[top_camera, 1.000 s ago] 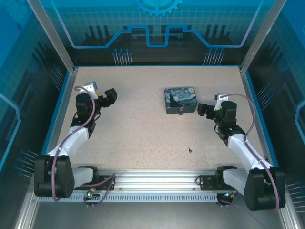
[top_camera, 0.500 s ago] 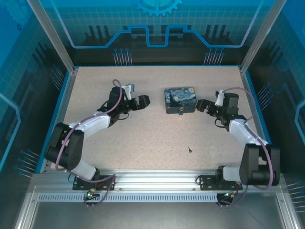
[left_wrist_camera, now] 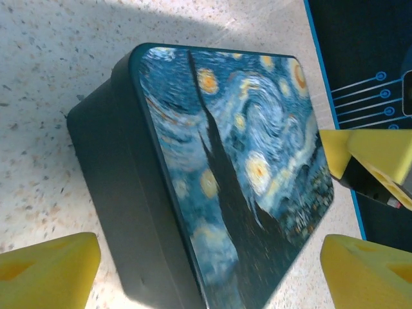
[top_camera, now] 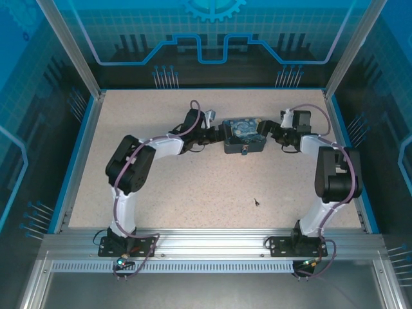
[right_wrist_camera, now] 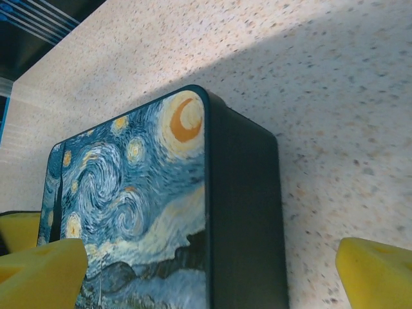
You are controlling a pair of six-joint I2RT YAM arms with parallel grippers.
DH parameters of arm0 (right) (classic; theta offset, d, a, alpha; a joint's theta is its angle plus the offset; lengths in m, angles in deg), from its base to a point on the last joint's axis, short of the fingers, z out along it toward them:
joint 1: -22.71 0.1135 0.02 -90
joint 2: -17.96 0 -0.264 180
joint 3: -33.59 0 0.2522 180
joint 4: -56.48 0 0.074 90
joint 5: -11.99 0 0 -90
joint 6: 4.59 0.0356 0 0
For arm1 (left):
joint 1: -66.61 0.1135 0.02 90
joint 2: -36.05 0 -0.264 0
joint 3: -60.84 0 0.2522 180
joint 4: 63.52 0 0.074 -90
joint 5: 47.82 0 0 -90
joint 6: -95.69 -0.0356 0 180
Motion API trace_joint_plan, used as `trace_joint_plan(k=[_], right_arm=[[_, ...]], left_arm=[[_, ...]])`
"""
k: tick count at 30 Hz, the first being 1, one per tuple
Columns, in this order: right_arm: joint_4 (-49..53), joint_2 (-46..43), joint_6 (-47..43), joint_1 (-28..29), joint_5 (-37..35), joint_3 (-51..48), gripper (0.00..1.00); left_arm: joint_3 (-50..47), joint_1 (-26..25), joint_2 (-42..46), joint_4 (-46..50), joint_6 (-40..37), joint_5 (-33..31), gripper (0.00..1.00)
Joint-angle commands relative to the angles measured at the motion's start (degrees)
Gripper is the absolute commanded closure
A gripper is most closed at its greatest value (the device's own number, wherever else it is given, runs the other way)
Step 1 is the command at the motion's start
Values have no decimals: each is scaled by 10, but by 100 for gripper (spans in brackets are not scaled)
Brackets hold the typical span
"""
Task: Unlock a padlock with a key
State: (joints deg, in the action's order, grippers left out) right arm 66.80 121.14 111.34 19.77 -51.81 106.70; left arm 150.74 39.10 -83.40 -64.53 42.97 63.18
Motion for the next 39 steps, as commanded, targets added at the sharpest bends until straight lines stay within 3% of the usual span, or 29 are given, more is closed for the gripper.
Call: trace_joint_plan(k=[1,12,29,34,39], right_arm=[[19,20,-3,19,42,34,2],[16,-29,-8,84,60,-26,15],[0,-75,53,296,-12,-84,14],[24,-92,50,314,-35,-84,12],[144,-153,8,302,-132,-76,3]], left_arm=[[47,-3,-36,21,13,35,14],[27,10,-9,39,-25,34,15],[-231,83,201,38,-60,6,13],[-245,111,218,43,-62,-2,10],[-240,141,249,63,-81,-32,1]])
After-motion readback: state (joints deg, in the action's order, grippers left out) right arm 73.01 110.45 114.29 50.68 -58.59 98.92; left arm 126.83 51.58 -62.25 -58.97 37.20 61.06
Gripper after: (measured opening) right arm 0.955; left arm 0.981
